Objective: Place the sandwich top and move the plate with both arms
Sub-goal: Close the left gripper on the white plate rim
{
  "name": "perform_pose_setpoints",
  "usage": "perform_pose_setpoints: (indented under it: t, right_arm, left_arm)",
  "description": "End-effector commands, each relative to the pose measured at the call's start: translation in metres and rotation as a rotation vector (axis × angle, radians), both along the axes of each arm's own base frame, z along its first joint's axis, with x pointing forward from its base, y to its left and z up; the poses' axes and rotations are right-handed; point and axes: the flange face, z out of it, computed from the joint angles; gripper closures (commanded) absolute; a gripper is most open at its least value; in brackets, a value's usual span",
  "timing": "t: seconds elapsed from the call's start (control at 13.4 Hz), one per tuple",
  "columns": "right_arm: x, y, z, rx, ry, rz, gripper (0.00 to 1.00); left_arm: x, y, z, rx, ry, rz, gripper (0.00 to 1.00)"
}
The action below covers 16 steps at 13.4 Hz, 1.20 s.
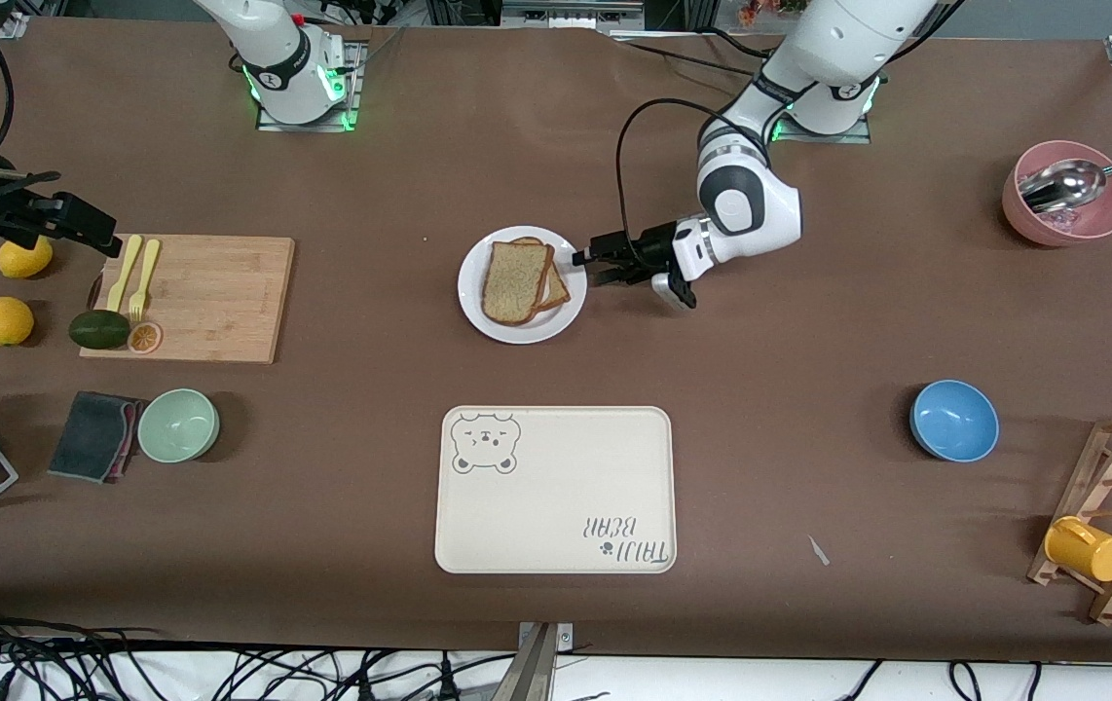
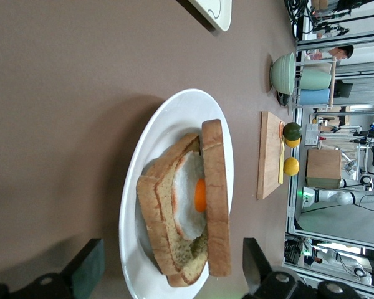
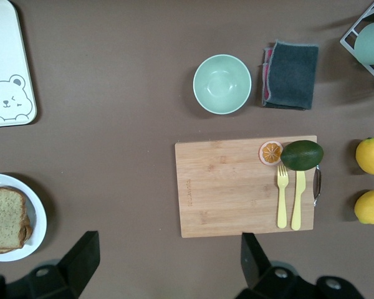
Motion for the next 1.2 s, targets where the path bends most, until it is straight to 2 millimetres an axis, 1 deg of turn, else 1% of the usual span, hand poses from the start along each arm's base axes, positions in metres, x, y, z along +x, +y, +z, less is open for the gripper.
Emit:
perform_pose_setpoints:
  t: [0.0,0.15,0.3,0.45,0.52,0.67,0.75,0.82,0.9,1.05,1.12]
  right_arm:
    - [-0.003,-0.002,0.000,0.015,0.005,0.007,0.00]
    - [-0.003,-0.001,0.000,0.015,0.005,0.009,0.00]
    - [-0.003,-0.002,0.000,0.015,0.005,0.007,0.00]
    - [-0.003,-0.001,0.000,0.015,0.005,0.009,0.00]
    - [-0.003,-0.001,0.000,0.015,0.004,0.009,0.00]
    - [-0.002,-0.002,-0.001,0.015,0.007,0.007,0.00]
    - [-0.002,-0.002,-0.001,0.015,0.005,0.007,0.00]
    - [-0.002,-0.002,-0.001,0.015,0.007,0.007,0.00]
    - [-0.002,-0.002,-0.001,0.015,0.007,0.007,0.00]
    - [-0.002,-0.002,-0.001,0.015,0.005,0.007,0.00]
    - [-0.002,-0.002,-0.002,0.017,0.007,0.007,0.00]
  left_arm:
    - [-0.006,0.001,-0.019,0.011,-0.044,0.017,0.05]
    - [-0.007,0.000,-0.019,0.010,-0.044,0.016,0.05]
    - [-0.010,-0.011,-0.021,0.003,-0.041,0.006,0.05]
    - [-0.007,-0.015,-0.020,-0.006,-0.040,0.019,0.08]
    - [-0.008,-0.016,-0.020,-0.006,-0.040,0.018,0.11]
    - [-0.013,-0.020,-0.022,-0.006,-0.035,0.011,0.23]
    - [-0.013,-0.020,-0.023,-0.005,-0.032,0.011,0.32]
    - [-0.013,-0.020,-0.023,-0.005,-0.032,0.011,0.39]
    - [-0.013,-0.020,-0.024,-0.005,-0.032,0.010,0.40]
    - [-0.018,-0.024,-0.026,-0.004,-0.028,0.001,0.47]
    - [-0.019,-0.023,-0.029,-0.001,-0.025,0.001,0.49]
